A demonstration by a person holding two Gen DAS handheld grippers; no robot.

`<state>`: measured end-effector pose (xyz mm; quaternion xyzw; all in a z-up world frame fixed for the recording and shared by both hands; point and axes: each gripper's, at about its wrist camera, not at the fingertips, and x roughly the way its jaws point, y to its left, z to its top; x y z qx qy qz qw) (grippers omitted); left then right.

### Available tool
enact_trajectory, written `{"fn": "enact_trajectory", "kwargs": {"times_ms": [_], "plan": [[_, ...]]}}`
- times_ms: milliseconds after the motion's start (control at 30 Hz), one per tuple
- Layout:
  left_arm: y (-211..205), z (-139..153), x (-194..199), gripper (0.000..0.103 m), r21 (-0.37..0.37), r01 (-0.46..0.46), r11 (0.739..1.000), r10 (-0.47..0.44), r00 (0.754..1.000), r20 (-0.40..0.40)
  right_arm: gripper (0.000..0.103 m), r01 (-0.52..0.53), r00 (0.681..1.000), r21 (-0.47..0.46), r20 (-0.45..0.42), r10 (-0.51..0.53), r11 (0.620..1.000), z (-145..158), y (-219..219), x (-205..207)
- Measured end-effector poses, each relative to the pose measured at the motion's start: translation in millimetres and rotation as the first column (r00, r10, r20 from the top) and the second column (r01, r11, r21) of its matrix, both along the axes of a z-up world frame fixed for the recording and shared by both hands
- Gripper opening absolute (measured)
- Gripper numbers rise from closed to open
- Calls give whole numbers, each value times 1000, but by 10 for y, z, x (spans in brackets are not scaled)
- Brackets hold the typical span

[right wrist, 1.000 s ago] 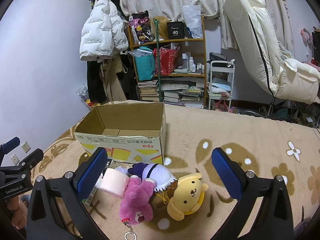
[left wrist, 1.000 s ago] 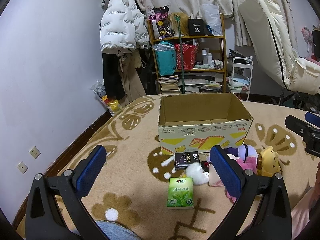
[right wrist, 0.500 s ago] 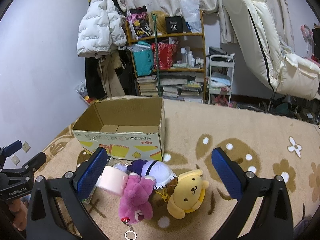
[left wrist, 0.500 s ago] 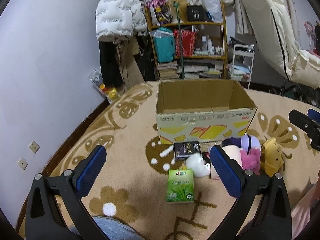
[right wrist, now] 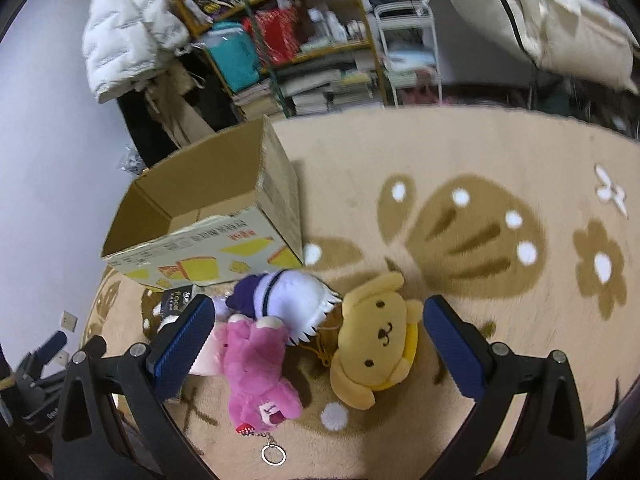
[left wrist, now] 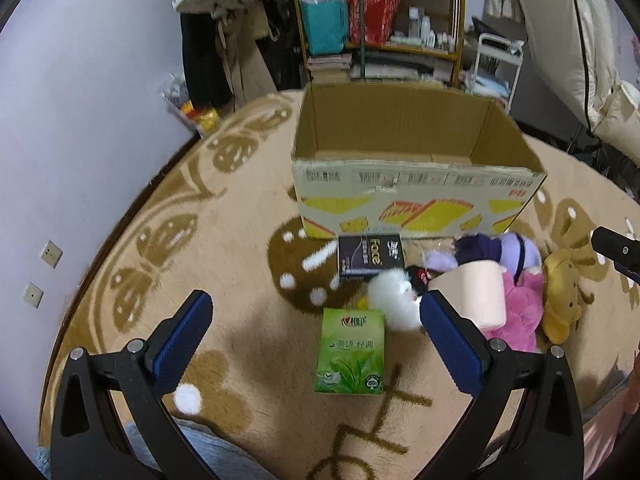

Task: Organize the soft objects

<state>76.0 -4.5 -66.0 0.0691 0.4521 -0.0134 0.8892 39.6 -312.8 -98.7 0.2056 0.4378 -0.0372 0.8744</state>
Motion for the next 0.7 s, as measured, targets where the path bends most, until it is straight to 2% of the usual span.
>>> {"fn": "enact_trajectory", "kwargs": {"times_ms": [300,567,700], "plan": [[-148,-299,151,102,50,43,998,-36,991,-125,101,21,987,62,-160,-10,998,-333,-100,213],[-171,-617,264,102,71,51,996,-32,967,-254,82,53,962,124,-273,-17,991,-596,-210,276],[-157,-749,318,102,91,44,995,-15,956,-293,79,61,953,123,-302,-21,991,-659,-267,305]]}}
